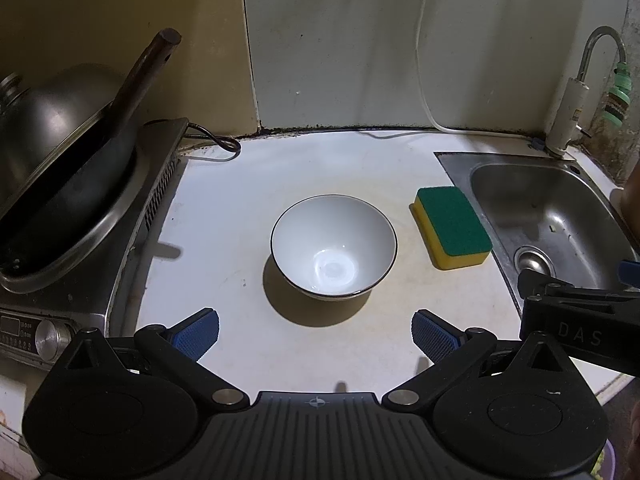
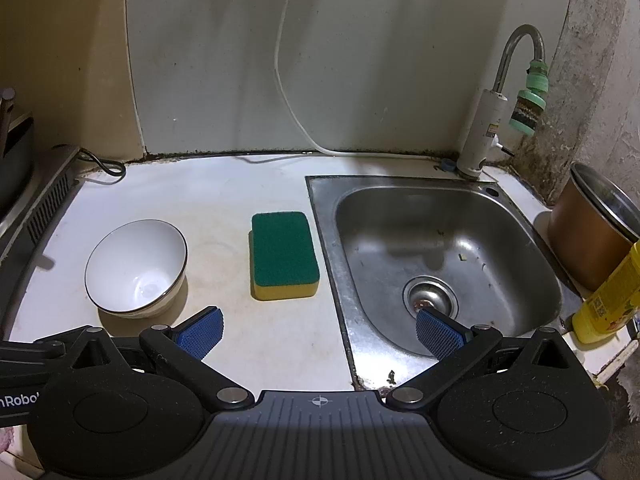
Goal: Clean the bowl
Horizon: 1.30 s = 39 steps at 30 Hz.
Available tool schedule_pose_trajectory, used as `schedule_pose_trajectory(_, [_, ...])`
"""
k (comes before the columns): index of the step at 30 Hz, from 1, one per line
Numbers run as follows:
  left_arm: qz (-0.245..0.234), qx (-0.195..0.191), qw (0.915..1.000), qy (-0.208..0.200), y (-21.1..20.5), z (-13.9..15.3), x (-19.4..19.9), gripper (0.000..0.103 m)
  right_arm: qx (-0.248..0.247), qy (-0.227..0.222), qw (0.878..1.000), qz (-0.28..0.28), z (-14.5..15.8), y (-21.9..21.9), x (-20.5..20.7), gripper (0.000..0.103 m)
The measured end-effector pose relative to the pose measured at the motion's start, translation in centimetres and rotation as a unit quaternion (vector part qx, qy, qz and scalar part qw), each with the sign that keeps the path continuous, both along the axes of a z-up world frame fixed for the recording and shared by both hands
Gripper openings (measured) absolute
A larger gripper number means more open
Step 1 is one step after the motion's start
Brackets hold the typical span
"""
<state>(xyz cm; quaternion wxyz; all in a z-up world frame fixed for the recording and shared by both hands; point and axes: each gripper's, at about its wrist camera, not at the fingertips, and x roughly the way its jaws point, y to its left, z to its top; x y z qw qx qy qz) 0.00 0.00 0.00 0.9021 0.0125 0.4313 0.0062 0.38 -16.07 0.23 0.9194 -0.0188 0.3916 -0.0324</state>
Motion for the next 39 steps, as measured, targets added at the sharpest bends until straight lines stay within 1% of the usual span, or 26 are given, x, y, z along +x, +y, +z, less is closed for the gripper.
schedule_pose_trajectory(9, [0.004,0.001,1.0000,0.001,-0.2,0.0,-0.1,0.102,0.001,-0.001,1.000,0.001,0.0,-0.1,0.0,0.103])
schedule_pose_trajectory(13, [0.002,-0.009,1.0000,0.004,0.9,-0.1,0.3,0.102,0.000,0.000,1.000,0.000,-0.1,0.0,0.2,0.103])
schedule_pose_trajectory(39, [0.003,-0.014,0.9998,0.014,1.3,-0.6,0.9,0.102,-0.001,0.006,1.000,0.001,-0.2,-0.1,0.8,0.103])
